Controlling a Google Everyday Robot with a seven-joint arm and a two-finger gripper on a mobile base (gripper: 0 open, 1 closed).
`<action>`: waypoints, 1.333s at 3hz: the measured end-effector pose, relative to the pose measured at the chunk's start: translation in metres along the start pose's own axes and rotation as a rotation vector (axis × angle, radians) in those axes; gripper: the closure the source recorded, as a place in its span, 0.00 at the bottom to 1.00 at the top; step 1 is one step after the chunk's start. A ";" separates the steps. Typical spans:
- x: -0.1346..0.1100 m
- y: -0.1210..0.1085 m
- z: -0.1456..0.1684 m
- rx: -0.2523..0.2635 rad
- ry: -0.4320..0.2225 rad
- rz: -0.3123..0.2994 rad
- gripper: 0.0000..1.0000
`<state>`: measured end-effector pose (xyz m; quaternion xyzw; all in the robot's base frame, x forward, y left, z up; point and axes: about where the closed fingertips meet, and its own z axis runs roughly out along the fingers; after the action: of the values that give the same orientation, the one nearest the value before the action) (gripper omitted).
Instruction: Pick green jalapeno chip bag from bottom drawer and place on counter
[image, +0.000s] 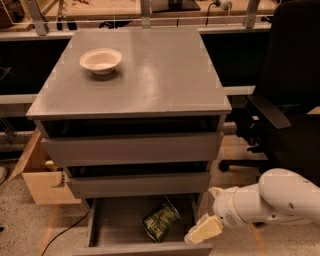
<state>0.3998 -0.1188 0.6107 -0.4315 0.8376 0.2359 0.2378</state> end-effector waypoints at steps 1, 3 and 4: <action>0.028 -0.005 0.058 -0.040 -0.034 0.070 0.00; 0.067 -0.017 0.184 -0.079 -0.005 0.097 0.00; 0.067 -0.017 0.184 -0.079 -0.005 0.097 0.00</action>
Offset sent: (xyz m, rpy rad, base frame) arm 0.0204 0.0676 -0.2047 0.0295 0.1045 -0.0325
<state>0.4155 -0.0575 0.4242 -0.3988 0.8471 0.2810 0.2109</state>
